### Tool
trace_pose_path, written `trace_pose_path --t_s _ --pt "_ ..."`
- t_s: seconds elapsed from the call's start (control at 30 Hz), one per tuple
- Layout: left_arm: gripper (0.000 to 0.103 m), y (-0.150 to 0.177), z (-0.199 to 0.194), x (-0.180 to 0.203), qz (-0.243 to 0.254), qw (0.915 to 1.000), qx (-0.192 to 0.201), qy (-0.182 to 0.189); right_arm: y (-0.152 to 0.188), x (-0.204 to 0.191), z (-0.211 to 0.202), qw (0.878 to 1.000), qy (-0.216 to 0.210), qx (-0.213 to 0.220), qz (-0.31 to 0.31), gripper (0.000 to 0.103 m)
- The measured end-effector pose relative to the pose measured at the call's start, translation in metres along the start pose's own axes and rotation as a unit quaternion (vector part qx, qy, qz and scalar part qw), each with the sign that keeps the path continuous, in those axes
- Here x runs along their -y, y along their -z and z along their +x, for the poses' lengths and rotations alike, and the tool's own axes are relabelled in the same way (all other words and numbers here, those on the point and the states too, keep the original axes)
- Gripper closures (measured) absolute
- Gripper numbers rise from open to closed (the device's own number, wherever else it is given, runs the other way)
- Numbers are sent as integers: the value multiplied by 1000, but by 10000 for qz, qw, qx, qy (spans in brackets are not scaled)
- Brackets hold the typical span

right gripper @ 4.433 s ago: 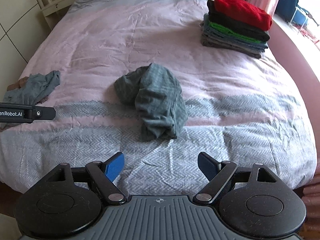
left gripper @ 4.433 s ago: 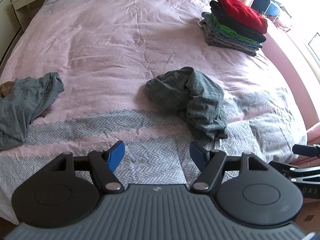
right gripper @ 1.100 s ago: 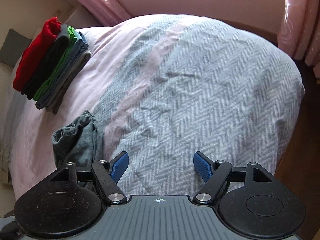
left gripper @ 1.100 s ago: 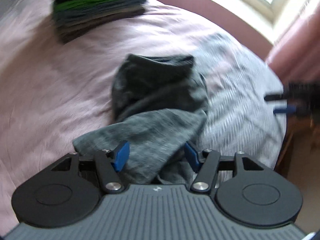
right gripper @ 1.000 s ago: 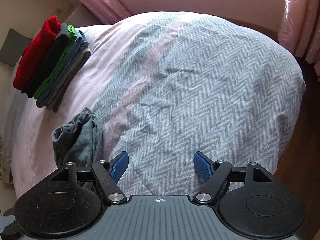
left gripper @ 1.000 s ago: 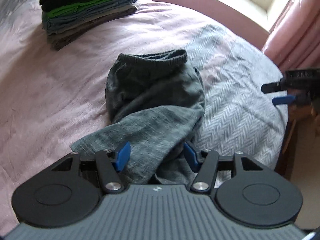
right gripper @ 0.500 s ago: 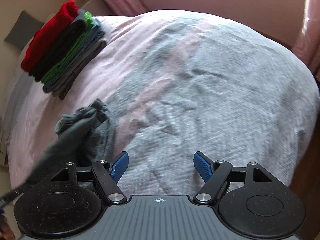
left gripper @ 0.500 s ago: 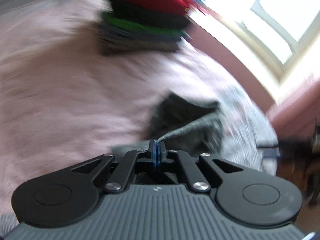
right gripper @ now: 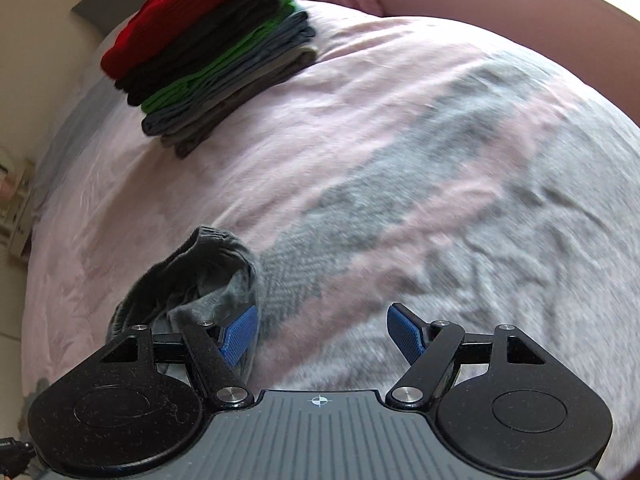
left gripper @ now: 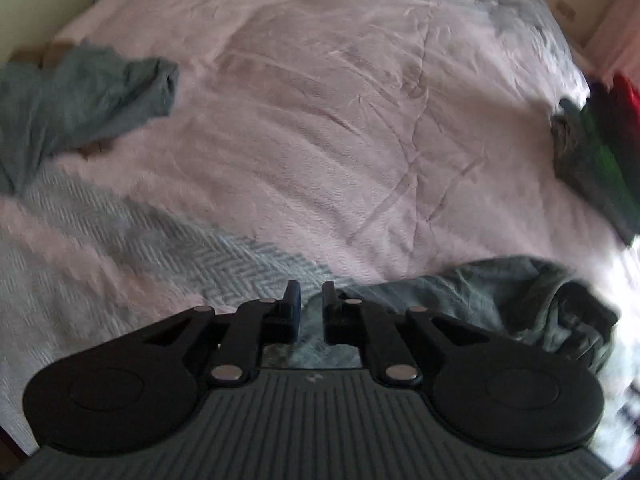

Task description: Fold clothes

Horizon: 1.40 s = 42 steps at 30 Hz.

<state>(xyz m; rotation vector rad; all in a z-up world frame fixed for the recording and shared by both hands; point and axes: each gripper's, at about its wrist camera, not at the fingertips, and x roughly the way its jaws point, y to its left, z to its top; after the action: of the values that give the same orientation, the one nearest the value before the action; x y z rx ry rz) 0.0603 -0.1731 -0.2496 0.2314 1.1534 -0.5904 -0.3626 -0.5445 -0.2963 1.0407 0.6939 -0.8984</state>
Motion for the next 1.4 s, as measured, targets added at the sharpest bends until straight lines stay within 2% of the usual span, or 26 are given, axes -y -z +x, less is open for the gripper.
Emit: trace_pose_path --t_s 0.03,0.1,0.17,0.2,0.3,0.37,0.43,0.5,0.57,0.63,0.67,0.7,0.73,0.77,0.8,0.93,0.97,1.1,1.17,1.27,1.3,1.37,1.4 --pt "88 -1 1 10 279 9995 34 126 -3 -4 5 10000 -14 -2 -93 28" --pt "64 -2 5 42 1020 9925 53 677 -8 -14 15 9994 -69 -7 -344 28" --pt "54 2 17 76 1744 9765 -129 1258 -10 -27 26 9976 -109 -9 -681 28" --pt "54 7 24 95 2087 9659 -240 1514 -10 -34 32 9962 -112 -10 -860 28" --pt "53 32 51 147 3112 9311 -312 1879 -11 -52 50 9903 -85 -13 -1389 28" --pt "53 48 70 174 3691 9100 -327 1860 -11 -61 62 9853 -27 -3 -1709 28" --pt "53 63 80 194 4170 8916 -14 1768 -11 -67 72 9801 6 18 -1984 28" --pt "52 71 89 199 4412 8801 222 1742 -11 -72 81 9752 3 44 -2213 28" --pt "54 73 101 203 4391 8817 293 1700 -12 -76 89 9704 -28 81 -2414 28" --pt "74 70 114 203 4254 8891 253 1672 -14 -81 99 9663 -71 137 -2569 28" --pt "92 65 118 201 4136 8942 217 1699 -15 -82 104 9660 -159 85 -2579 28" --pt "95 59 118 196 3963 9000 185 1807 -16 -84 109 9656 -247 32 -2590 42" --pt "96 52 117 190 3792 9055 186 1894 -17 -86 114 9650 -335 -20 -2600 62" --pt "99 45 110 182 3658 9105 305 1906 -18 -88 120 9644 -423 -72 -2610 94" --pt "100 37 102 175 3600 9129 513 1857 -19 -90 124 9636 -512 -114 -2620 95" --pt "101 -3 58 143 3177 9227 1353 1714 -30 -109 92 9577 -983 573 -2643 96" --pt "101 -13 43 136 3079 9227 1578 1701 -36 -115 81 9547 -1193 741 -2624 96" --pt "101 -46 -30 117 2930 9105 2473 1547 -54 -159 29 9255 -1855 1387 -2996 97" --pt "101 -56 -72 112 2864 9002 2936 1464 -64 -180 0 9093 -2145 1697 -3135 97" --pt "101 -63 -138 104 2687 8798 3658 1410 -77 -209 -57 8770 -2556 2275 -3373 97" --pt "101 -63 -157 102 2627 8740 3843 1391 -80 -218 -75 8655 -2623 2443 -3500 97" --pt "101 -60 -182 98 2514 8703 4019 1337 -80 -233 -97 8496 -2628 2592 -3766 97" --pt "101 -58 -194 96 2456 8688 4093 1316 -83 -239 -108 8454 -2698 2599 -3807 97"
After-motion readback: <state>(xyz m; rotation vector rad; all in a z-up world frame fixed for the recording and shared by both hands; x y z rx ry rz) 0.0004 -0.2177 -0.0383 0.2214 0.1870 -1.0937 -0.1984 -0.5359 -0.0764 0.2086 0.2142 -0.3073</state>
